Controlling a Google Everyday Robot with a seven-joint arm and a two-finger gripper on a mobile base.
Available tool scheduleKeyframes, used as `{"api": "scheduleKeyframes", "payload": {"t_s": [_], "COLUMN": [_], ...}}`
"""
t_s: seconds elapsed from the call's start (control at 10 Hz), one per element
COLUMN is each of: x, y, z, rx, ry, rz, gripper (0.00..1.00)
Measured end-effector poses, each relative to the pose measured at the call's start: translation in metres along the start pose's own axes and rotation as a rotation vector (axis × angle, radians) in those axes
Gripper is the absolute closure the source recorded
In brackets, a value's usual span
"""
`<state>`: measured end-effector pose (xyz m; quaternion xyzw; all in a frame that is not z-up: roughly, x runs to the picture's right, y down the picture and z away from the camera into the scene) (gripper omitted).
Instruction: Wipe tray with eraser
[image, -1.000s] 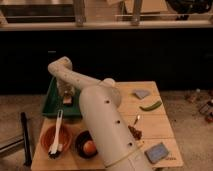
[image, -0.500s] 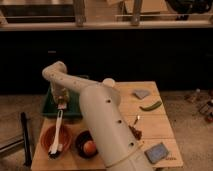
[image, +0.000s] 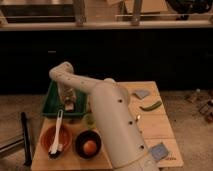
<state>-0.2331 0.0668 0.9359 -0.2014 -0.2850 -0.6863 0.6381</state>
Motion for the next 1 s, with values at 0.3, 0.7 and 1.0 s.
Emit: {"api": "scheduleKeyframes", "payload": {"t_s": [0.3, 0.7, 1.0], "x": [0.011, 0.023, 0.027], "y": [0.011, 0.011, 0.007], "z": [-0.015, -0.021, -0.019], "rx": [0.026, 0.058, 0.075], "ry": [0.052, 0.090, 0.092], "rz": [0.050, 0.075, 0.077], "gripper": [0.99, 0.99, 0.99]}}
